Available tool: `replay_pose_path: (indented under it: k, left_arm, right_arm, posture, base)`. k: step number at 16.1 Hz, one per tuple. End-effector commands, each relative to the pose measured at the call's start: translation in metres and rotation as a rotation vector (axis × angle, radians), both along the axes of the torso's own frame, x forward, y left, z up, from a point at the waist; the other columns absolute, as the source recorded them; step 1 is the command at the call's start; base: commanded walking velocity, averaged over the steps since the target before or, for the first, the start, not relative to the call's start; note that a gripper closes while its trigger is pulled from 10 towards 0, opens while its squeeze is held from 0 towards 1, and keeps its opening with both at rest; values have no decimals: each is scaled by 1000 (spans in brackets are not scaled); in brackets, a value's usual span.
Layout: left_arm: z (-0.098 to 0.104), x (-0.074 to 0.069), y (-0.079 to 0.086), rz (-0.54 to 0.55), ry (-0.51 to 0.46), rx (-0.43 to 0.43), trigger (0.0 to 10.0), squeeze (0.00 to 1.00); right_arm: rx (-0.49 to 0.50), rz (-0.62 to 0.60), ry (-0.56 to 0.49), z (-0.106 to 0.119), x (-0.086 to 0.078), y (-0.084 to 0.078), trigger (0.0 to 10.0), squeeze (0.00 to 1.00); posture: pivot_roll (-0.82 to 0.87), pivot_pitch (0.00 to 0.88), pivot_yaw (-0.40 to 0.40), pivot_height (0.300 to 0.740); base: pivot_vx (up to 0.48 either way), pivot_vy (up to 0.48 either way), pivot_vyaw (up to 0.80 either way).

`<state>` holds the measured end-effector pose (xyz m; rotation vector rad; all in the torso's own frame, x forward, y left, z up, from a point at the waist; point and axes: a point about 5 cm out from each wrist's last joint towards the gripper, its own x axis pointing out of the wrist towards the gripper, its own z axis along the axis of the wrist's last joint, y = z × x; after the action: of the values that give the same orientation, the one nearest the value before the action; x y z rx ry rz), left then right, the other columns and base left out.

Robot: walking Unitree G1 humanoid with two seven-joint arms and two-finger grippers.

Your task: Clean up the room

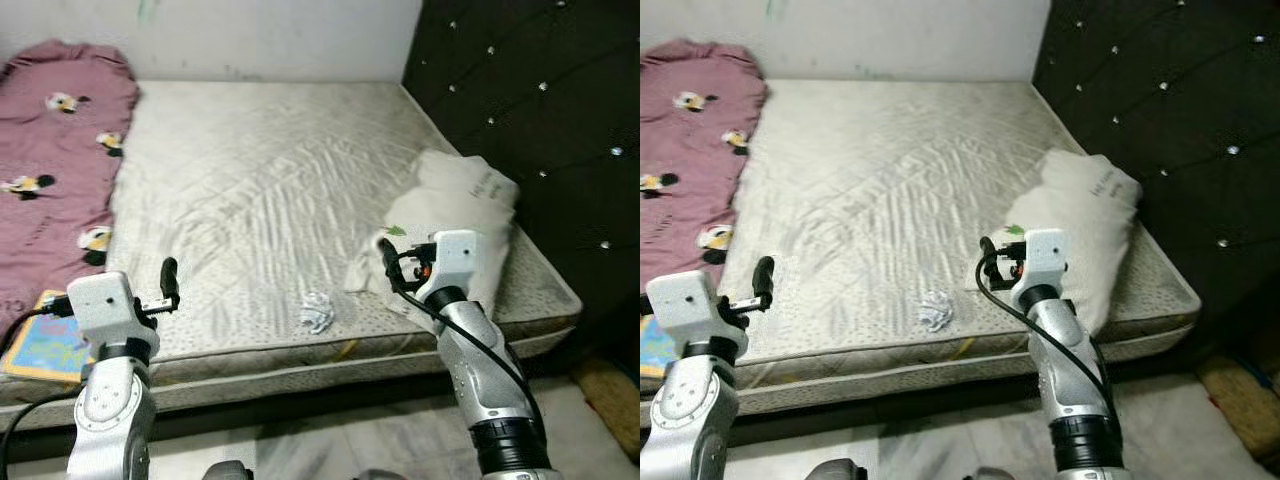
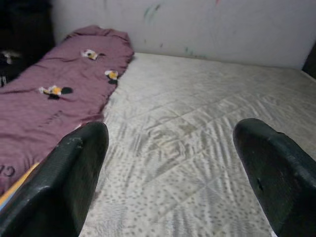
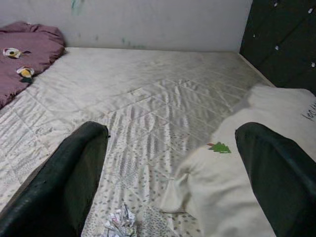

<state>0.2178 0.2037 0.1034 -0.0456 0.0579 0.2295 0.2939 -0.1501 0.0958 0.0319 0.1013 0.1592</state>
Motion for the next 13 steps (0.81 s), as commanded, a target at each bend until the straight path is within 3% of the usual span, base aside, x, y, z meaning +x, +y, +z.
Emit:
replay_pose_path:
  k: [1, 13]
  left_arm:
    - [5, 2, -7, -36, -28, -11, 10000, 0]
    - [5, 3, -12, -56, -40, -29, 10000, 0]
  right_arm:
    - [-10, -17, -13, 4, 2, -8, 10000, 0]
    - [-23, -8, -19, 6, 5, -7, 10000, 0]
  posture:
    - [5, 0, -48, 740]
    - [0, 0, -60, 740]
  base:
    - [0, 0, 0]
    - [309, 0, 0]
